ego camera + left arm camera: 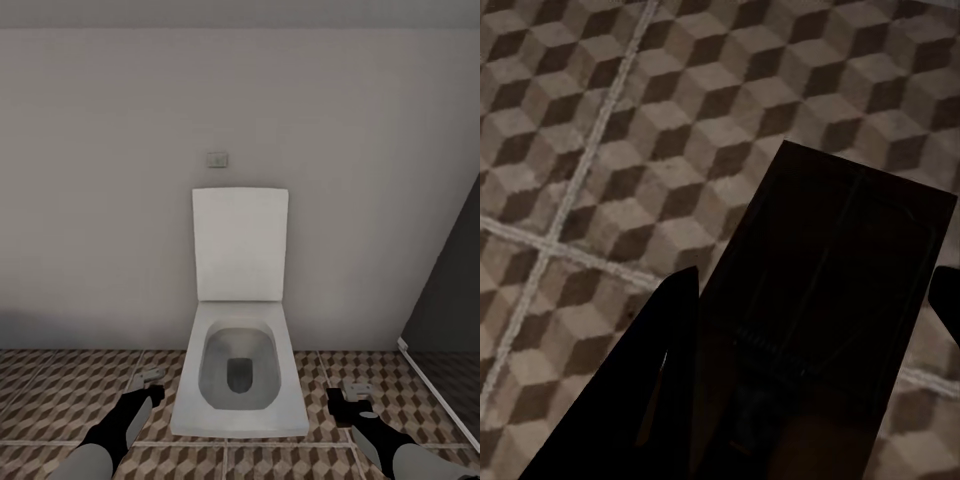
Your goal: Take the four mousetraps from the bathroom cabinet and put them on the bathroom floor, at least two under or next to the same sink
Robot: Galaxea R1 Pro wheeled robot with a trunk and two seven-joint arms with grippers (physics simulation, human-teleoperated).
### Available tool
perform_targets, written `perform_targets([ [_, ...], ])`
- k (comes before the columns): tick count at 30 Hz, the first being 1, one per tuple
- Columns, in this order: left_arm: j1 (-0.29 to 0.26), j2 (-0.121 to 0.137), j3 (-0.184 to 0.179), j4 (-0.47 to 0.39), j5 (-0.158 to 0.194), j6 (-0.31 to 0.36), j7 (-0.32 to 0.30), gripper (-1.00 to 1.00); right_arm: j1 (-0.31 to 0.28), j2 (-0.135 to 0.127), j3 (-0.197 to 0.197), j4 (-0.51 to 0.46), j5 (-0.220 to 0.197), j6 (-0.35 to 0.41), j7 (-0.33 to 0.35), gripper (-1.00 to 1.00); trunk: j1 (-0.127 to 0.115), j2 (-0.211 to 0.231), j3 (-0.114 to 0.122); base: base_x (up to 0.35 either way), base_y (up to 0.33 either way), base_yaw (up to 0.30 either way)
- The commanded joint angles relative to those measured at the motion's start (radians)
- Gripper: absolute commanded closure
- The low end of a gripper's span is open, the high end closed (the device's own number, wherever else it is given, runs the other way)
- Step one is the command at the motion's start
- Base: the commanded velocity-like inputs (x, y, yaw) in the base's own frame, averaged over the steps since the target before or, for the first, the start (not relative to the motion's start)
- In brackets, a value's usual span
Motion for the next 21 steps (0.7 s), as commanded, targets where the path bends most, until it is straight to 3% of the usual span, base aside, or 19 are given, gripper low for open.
perform_targets([
  [1,0.000,0.001,-0.001,-0.002,0.009,0.000,0.005,1.00,0.000,0.000,0.009,0.000,-0.012,-0.003,0.000,1.00,0.000,0.000,-0.001,0.000,0.000,0.000],
  [9,0.000,0.017,0.002,-0.003,0.012,-0.011,0.003,1.00,0.000,0.000,0.010,-0.002,-0.009,-0.003,0.008,1.00,0.000,0.000,-0.001,0.000,0.000,0.000],
  [14,0.000,0.034,0.002,-0.003,0.013,-0.012,-0.005,1.00,-0.003,0.000,0.010,-0.037,-0.009,-0.003,0.007,1.00,0.002,-0.002,-0.020,0.000,0.000,0.000],
  [21,0.000,0.037,0.003,-0.003,0.014,-0.014,-0.006,1.00,-0.007,-0.013,0.010,-0.057,-0.010,-0.004,0.000,1.00,0.005,-0.003,-0.047,0.000,0.000,0.000],
])
